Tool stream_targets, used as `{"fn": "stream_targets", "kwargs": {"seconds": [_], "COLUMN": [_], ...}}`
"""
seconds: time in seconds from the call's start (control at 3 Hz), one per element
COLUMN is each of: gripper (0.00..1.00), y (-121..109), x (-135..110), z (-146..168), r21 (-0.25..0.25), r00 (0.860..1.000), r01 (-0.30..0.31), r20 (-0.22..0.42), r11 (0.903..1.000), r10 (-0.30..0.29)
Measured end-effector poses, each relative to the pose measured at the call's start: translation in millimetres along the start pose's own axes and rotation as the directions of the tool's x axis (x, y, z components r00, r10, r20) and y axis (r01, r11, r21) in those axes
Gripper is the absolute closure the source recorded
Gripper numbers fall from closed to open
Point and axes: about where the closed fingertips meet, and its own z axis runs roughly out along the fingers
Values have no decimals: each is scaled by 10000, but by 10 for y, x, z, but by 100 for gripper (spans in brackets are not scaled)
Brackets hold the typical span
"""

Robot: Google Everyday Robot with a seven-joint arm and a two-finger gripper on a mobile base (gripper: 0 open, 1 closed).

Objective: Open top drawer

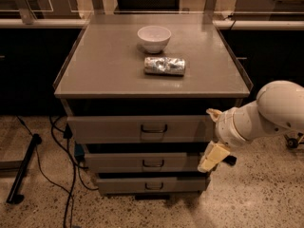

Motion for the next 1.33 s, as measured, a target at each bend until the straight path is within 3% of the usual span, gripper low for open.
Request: {"fn": "stream_targets", "kwargs": {"seconds": [1.33], "gripper": [0], "y": [-485], "x": [74], "z": [411], "r21": [232], "r00": [9999], "r01": [-46], "r20": [139], "r11": [9997], "r10": [43]}}
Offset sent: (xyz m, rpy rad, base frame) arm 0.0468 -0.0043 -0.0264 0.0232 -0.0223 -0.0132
